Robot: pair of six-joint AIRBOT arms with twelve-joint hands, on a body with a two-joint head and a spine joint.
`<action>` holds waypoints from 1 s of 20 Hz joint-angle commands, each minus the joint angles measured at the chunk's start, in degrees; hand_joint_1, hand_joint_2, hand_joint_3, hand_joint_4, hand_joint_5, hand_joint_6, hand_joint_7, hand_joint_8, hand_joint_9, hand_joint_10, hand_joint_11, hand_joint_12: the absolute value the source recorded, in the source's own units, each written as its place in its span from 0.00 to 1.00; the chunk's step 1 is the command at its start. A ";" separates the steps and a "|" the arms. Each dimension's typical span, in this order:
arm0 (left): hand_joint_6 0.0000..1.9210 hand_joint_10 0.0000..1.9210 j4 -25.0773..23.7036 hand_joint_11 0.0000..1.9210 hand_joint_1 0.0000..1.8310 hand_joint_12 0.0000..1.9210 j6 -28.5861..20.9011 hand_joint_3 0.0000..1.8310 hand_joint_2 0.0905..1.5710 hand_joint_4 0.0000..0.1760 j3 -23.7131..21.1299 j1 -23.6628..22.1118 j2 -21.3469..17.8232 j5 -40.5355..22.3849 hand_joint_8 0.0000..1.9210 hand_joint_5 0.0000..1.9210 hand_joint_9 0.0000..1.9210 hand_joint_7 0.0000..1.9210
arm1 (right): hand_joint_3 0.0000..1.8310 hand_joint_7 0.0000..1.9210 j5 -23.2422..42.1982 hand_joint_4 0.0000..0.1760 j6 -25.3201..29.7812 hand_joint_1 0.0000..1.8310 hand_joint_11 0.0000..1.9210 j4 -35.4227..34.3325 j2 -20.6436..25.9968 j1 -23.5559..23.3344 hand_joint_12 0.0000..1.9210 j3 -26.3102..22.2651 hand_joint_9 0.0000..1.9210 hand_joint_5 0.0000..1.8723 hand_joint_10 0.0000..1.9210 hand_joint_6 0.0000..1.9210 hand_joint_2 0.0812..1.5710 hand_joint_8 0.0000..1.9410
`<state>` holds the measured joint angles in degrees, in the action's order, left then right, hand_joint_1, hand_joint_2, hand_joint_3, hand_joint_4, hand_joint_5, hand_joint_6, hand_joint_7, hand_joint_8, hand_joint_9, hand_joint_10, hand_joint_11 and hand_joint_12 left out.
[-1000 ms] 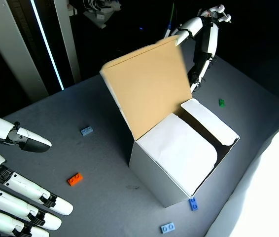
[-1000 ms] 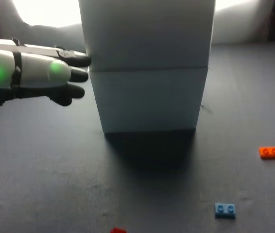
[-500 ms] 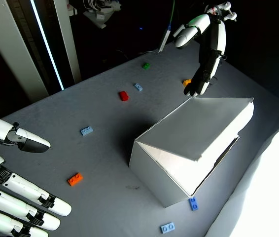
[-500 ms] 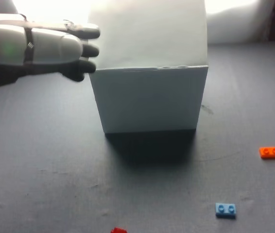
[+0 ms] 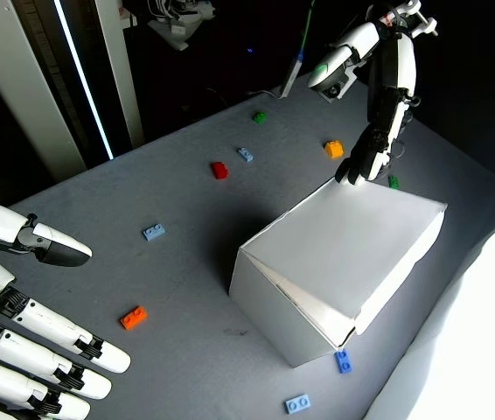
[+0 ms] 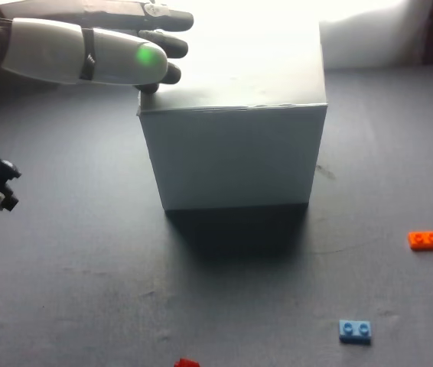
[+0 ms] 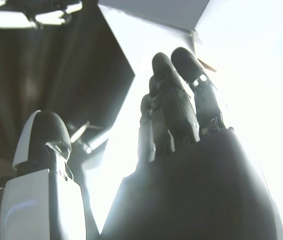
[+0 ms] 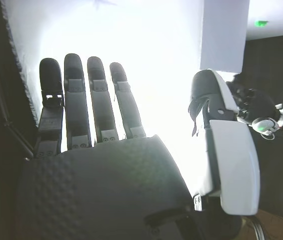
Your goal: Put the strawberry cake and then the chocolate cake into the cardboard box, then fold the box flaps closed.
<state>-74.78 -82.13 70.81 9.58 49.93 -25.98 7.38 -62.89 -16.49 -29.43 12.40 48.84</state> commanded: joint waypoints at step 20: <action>0.00 0.00 -14.41 0.04 0.38 0.61 11.72 0.00 0.67 0.16 20.32 -7.47 16.53 -13.95 0.00 0.13 0.26 0.19 | 0.00 0.15 9.33 0.00 -0.07 0.05 0.00 4.57 0.71 -0.77 0.60 0.19 0.17 0.11 0.01 0.00 0.74 0.00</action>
<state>-92.51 -70.13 90.94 2.94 66.94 -38.87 10.57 -63.02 -11.92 -29.43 12.29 48.84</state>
